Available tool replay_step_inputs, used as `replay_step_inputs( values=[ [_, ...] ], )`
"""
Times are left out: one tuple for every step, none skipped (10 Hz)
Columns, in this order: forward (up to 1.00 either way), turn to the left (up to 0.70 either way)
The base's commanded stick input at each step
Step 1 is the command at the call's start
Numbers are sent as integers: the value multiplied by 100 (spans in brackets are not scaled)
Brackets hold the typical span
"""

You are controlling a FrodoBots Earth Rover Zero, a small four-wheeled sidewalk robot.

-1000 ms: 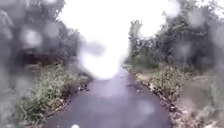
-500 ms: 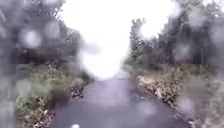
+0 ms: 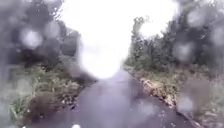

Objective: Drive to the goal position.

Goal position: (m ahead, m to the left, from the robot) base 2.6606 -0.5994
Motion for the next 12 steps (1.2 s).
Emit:
replay_step_inputs(
  values=[
    [85, 0],
    [85, 0],
    [85, 0],
    [85, 0],
    [85, 0],
    [85, 0],
    [85, 0],
    [85, 0],
    [85, 0],
    [85, 0],
    [85, 0],
    [85, 0]
  ],
)
